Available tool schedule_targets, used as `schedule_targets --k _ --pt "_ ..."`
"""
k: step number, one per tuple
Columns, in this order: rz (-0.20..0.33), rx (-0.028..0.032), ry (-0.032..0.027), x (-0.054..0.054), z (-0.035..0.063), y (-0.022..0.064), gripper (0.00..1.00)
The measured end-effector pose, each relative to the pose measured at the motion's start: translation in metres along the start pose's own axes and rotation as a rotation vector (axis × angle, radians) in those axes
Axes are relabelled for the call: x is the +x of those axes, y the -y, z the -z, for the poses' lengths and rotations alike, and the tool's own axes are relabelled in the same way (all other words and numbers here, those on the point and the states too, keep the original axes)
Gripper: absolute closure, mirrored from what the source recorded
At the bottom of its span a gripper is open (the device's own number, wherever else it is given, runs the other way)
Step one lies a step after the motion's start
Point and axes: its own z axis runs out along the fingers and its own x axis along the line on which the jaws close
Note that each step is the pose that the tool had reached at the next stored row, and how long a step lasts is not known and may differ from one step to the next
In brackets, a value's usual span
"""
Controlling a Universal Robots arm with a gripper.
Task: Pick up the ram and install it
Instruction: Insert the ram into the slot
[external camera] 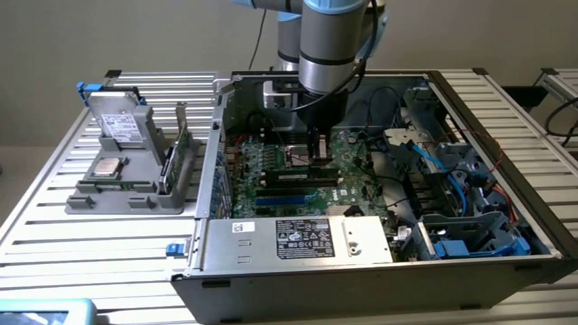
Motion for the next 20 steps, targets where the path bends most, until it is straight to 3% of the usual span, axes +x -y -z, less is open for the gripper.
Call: schedule_targets --k 20 --pt "0.001 0.0001 -0.0002 -0.0002 -0.0025 -0.0015 0.88"
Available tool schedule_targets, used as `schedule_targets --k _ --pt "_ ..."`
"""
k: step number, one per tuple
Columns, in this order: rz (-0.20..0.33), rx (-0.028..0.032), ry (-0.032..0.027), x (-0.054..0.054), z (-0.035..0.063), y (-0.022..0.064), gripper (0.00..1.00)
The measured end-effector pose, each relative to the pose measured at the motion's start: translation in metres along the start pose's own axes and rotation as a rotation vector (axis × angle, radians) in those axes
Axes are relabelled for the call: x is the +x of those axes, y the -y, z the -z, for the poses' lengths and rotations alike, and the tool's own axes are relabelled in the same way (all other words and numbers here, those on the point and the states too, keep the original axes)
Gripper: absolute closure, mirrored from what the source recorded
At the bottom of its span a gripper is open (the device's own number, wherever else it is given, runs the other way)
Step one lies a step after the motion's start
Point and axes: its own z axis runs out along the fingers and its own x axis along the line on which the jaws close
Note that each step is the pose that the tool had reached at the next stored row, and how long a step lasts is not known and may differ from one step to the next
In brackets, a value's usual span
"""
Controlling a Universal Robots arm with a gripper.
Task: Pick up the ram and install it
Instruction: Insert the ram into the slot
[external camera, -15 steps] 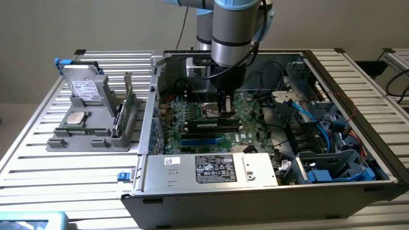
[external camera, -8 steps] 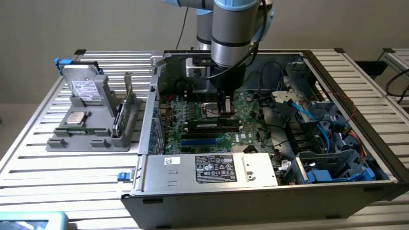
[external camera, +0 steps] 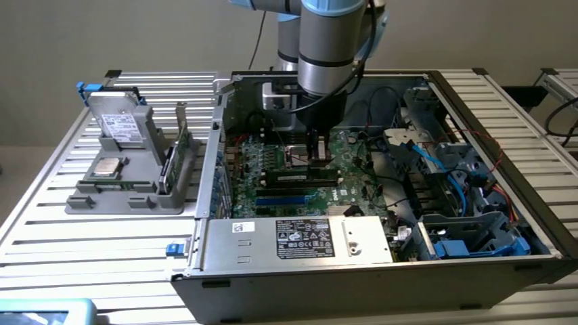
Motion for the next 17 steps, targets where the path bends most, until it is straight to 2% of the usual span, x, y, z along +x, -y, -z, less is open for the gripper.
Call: schedule_targets --k 17 --pt "0.001 0.0000 -0.0002 -0.0015 -0.0038 -0.0002 0.88"
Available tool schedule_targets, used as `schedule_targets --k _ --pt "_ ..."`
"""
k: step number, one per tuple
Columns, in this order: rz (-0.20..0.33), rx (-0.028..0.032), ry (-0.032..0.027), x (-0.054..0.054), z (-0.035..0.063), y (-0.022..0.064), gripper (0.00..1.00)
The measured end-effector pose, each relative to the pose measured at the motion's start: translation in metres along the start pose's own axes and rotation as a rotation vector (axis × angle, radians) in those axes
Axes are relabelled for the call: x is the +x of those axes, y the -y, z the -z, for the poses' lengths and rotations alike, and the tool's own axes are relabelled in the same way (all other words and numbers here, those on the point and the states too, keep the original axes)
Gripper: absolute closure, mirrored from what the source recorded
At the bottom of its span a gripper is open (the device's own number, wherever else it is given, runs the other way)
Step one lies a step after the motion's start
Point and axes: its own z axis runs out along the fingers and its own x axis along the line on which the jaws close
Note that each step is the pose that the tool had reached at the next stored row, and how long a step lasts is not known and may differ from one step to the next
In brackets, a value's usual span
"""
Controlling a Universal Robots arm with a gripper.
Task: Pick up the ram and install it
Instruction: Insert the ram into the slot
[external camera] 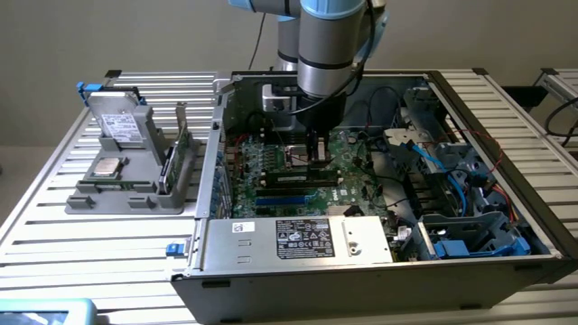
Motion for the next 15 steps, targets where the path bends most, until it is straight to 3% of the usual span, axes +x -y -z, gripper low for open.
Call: schedule_targets --k 4,5,7,8,15 --pt "0.000 -0.0003 0.0004 0.0000 -0.0002 -0.0002 0.87" --pt "0.000 0.0000 0.0002 0.0000 -0.0002 -0.0002 0.81" --pt "0.000 0.0001 0.0004 -0.0001 -0.0001 -0.0001 0.81" --pt "0.000 0.0000 0.0002 0.0000 0.0004 -0.0001 0.74" --pt "0.000 0.0001 0.0001 0.0006 0.0079 0.0019 0.74"
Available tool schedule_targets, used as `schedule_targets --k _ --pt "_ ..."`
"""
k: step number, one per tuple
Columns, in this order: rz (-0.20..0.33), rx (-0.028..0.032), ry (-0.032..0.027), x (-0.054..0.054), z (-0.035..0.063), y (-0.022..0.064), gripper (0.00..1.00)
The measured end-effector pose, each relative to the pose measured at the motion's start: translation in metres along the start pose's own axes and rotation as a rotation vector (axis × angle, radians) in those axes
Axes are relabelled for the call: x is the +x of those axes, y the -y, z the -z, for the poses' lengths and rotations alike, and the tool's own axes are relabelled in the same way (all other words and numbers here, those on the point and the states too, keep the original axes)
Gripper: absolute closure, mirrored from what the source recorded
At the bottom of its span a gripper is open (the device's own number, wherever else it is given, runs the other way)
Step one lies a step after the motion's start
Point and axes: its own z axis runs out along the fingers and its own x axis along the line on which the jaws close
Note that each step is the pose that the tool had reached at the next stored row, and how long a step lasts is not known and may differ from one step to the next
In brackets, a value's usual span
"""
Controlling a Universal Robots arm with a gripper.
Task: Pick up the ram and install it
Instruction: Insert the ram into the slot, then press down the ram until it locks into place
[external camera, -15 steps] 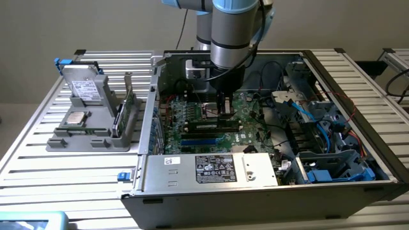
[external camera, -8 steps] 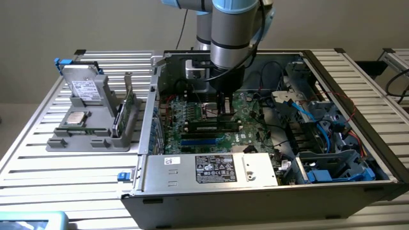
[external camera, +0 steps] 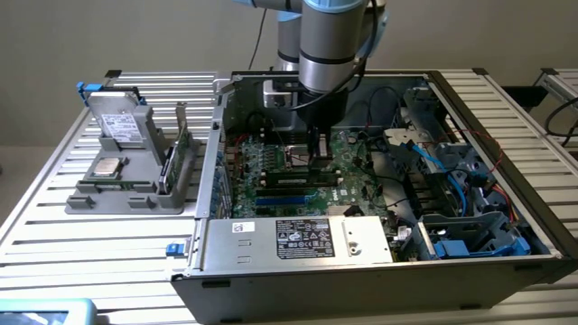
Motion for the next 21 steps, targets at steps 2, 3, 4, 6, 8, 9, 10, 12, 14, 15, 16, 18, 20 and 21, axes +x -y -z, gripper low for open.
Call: schedule_targets --k 2,3,4,6,8,9,10,12,14,15,16,18,20,21 --pt "0.000 0.0000 0.0000 0.000 0.0027 0.0013 0.74" --pt "0.000 0.0000 0.0000 0.000 0.0044 0.0020 0.74" --pt "0.000 0.0000 -0.0001 0.000 0.0064 0.0028 0.74" --pt "0.000 -0.0002 0.0000 0.001 0.0102 0.0046 0.74" --pt "0.000 -0.0003 0.0001 0.001 0.0118 0.0054 0.74" --pt "0.000 -0.0002 0.0002 0.001 0.0118 0.0053 0.74" --pt "0.000 -0.0003 0.0001 0.001 0.0118 0.0054 0.74" --pt "0.000 -0.0002 0.0001 0.001 0.0118 0.0054 0.74" --pt "0.000 -0.0003 0.0001 0.001 0.0118 0.0054 0.74" --pt "0.000 -0.0003 0.0000 0.001 0.0118 0.0054 0.74" --pt "0.000 -0.0003 0.0000 0.001 0.0118 0.0054 0.74" --pt "0.000 -0.0003 0.0000 0.001 0.0118 0.0054 0.74" --pt "0.000 -0.0003 0.0000 0.001 0.0118 0.0054 0.74" --pt "0.000 -0.0003 0.0000 0.001 0.0118 0.0054 0.74"
